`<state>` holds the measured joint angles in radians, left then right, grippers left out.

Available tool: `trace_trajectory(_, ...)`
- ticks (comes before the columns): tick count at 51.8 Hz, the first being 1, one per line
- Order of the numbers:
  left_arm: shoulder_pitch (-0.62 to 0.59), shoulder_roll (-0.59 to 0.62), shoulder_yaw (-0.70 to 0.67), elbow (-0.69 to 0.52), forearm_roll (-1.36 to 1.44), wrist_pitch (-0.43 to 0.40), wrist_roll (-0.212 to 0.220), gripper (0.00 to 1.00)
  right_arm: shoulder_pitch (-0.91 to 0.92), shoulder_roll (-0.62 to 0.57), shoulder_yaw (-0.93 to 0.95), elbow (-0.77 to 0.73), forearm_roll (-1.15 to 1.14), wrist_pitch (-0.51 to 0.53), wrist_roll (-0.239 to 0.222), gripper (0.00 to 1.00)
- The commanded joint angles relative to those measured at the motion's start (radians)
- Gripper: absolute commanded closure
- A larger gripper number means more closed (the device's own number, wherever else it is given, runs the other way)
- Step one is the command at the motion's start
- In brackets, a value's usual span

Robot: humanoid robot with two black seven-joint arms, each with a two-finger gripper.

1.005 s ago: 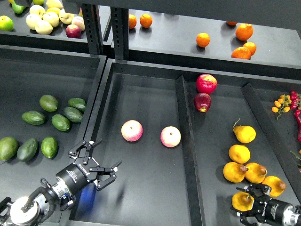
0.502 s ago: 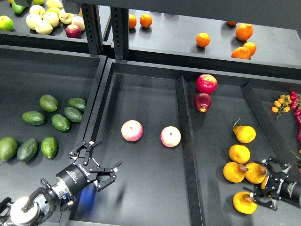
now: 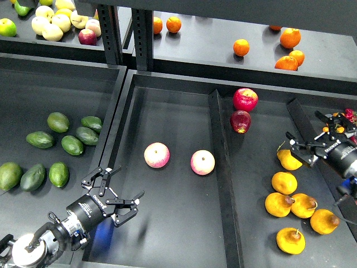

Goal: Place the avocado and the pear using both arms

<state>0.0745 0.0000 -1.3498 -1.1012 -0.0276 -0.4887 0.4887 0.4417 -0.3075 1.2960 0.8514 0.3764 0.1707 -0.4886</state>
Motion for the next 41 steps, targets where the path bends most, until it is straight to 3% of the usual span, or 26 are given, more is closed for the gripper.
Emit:
trace_trajectory(1,0.004,0.000,0.001,0.000,0.000,0.000,0.000,0.01,-0.008,0.136,0.104,-0.002,-0.001,-0.040,0.000,0.01)
trace_trajectory(11,0.010,0.000,0.003,0.001,0.000,0.000,0.000,0.01,-0.046,0.307,0.169,0.006,-0.001,-0.042,0.000,0.01)
trace_trajectory(18,0.010,0.000,0.003,0.001,0.000,0.000,0.000,0.01,-0.104,0.308,0.167,0.044,0.003,-0.011,0.000,0.01)
trace_trajectory(28,0.008,0.000,0.012,0.024,-0.023,0.000,0.000,0.01,-0.199,0.308,0.154,0.089,-0.007,0.147,0.000,0.00)
trace_trajectory(30,0.008,0.000,0.026,0.053,-0.060,0.000,0.000,0.01,-0.227,0.308,0.144,0.089,-0.007,0.240,0.000,0.01)
trace_trajectory(34,0.007,0.000,0.040,0.072,-0.098,0.000,0.000,0.01,-0.251,0.308,0.129,0.089,-0.007,0.318,0.000,0.00)
trace_trajectory(41,0.001,0.000,0.052,0.096,-0.129,0.000,-0.015,0.01,-0.296,0.308,0.074,0.110,-0.008,0.318,0.000,0.00)
